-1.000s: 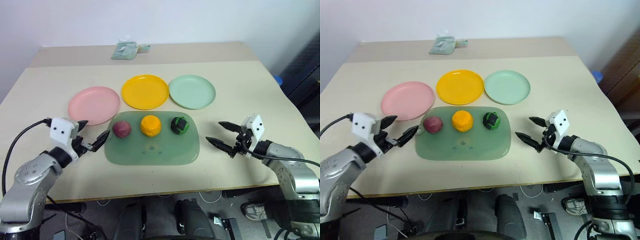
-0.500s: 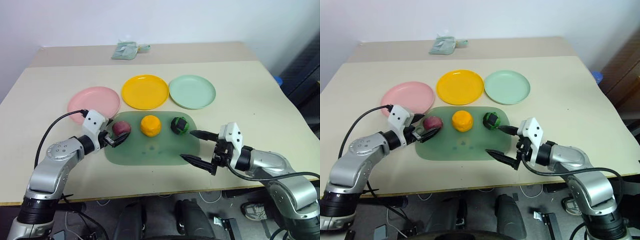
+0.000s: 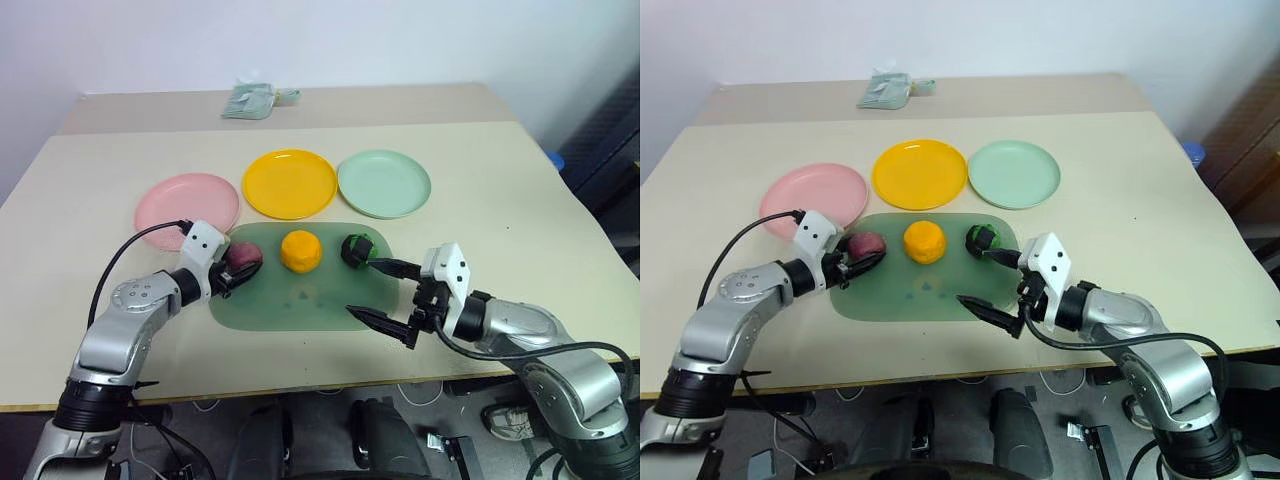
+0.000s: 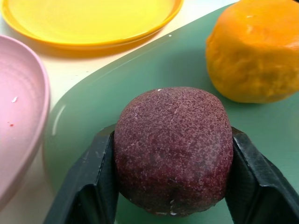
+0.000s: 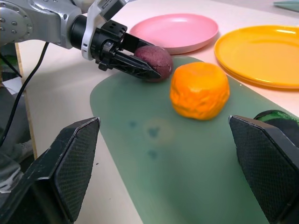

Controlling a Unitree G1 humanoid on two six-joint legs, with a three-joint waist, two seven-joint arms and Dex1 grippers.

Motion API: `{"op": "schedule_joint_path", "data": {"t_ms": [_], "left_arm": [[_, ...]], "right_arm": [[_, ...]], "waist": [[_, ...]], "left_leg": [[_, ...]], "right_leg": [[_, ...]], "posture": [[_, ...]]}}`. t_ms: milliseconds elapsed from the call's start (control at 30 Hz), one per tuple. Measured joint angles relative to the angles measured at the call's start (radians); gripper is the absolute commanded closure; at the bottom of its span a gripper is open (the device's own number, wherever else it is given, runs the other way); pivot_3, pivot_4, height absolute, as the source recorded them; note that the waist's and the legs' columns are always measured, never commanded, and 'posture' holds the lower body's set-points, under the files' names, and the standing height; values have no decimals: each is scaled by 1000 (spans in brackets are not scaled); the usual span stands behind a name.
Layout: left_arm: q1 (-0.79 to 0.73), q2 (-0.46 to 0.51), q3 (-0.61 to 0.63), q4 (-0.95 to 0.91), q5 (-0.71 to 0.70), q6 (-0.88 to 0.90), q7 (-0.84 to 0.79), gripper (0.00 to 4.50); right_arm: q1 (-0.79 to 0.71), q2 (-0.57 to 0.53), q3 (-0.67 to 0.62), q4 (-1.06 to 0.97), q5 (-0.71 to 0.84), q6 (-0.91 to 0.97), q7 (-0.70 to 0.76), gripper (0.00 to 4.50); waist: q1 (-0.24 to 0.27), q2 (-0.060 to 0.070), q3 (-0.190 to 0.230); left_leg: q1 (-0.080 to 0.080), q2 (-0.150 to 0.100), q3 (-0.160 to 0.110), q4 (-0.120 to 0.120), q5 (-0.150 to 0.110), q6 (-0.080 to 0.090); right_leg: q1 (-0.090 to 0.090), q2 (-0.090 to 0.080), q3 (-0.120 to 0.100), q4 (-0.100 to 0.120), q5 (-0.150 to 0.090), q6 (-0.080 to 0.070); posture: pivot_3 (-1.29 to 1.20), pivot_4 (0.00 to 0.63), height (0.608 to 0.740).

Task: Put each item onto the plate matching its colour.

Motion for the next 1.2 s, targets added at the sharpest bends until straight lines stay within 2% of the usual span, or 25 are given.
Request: {"op": "schedule_joint_path", "data": {"t_ms": [167, 300, 400, 533, 633, 800, 1033, 1200], "left_arm": [[14, -12, 10, 0, -1, -18, 0, 1756], [17, -61, 78, -7, -39, -17, 36, 1756], [-42, -92, 137, -6, -37, -18, 119, 1756], [-153, -116, 167, 51, 32, -32, 259, 1756], [-183, -139, 168, 94, 70, -34, 331, 1756], [-186, -147, 169, 153, 110, -15, 401, 25], [-177, -132, 183, 140, 114, -6, 396, 25], [-31, -87, 257, 23, 53, -27, 297, 25]], "right_arm": [[-23, 0, 0, 3, 3, 13, -5, 0], [-40, 0, 0, 4, 3, 17, -5, 0], [-42, 0, 0, 12, 3, 16, -4, 0], [-51, 8, 2, 31, 2, 10, 2, 0], [-60, 17, 6, 47, -1, -1, 4, 0], [-74, 26, 10, 66, -21, -22, 5, 0], [-74, 31, 14, 67, -31, -31, 7, 0], [-106, 32, 10, 105, -52, -40, 1, 0]], "waist": [[0, 0, 0], [0, 0, 0], [3, 0, 0], [3, -1, 0], [-1, -1, 0], [0, -1, 0], [0, -1, 0], [-11, -1, 0]], "left_leg": [[0, 0, 0, 0, 0, 0], [0, 0, -1, 0, 0, 0], [0, 0, -1, 1, 0, 0], [0, -1, -1, 1, 0, 0], [0, -1, -1, 1, 0, 0], [0, -1, -1, 1, 0, 0], [0, -1, -1, 1, 0, 0], [1, 1, 0, 0, 0, 0]], "right_leg": [[0, 0, 0, 0, 0, 0], [0, 0, 0, 0, 0, 0], [0, 0, 0, 0, 2, 3], [1, 0, 0, 0, 2, 4], [1, 0, 0, 0, 2, 4], [1, 1, 0, 0, 2, 4], [1, 0, -1, 0, 2, 4], [0, 0, 0, 1, 2, 4]], "posture": [[0, 150, 740], [0, 150, 740], [0, 150, 740], [0, 150, 740], [0, 150, 740], [0, 150, 740], [0, 150, 740], [0, 150, 740]]}}
